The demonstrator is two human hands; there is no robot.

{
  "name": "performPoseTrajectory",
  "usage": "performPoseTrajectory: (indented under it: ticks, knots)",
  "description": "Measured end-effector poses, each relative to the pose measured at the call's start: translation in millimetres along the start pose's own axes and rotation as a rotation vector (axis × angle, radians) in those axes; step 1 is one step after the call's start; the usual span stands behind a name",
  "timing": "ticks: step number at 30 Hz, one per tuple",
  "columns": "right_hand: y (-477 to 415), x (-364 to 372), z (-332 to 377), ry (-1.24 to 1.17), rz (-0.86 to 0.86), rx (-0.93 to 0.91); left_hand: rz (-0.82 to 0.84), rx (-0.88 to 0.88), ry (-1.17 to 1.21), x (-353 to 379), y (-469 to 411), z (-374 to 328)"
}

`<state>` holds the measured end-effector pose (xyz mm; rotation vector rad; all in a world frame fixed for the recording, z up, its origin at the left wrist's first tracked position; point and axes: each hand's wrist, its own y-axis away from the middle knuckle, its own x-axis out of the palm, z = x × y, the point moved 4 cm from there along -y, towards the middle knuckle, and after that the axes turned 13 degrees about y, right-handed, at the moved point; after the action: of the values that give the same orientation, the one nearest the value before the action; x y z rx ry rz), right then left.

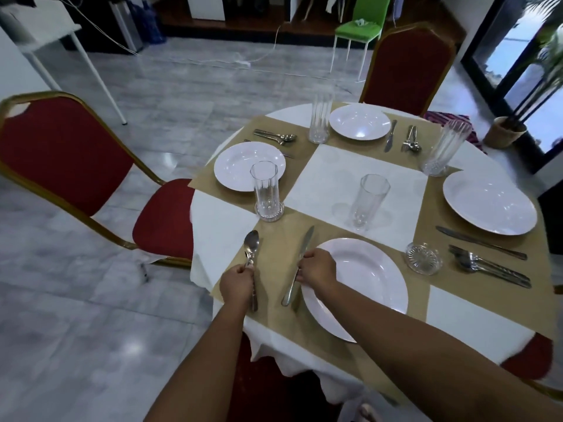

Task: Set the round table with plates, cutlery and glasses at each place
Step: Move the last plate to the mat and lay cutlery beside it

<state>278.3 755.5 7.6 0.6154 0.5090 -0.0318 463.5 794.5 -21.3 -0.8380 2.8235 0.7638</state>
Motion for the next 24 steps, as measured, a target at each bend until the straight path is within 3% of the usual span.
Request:
performPoseTrajectory:
  ticks: [7, 19, 24]
  knots:
    - [-8, 38, 27, 0.447, -0.021, -0.098, -0.048, 0.015, -0.011, -21, -14, 14]
    - [-29, 59, 25, 0.652, -0.062, -0.049, 0.061, -0.004, 0.067, -32, -25, 29]
    - [-21, 55, 36, 0.827, -0.078, -0.297, 0.058, -0.022, 0.098, -32, -28, 31]
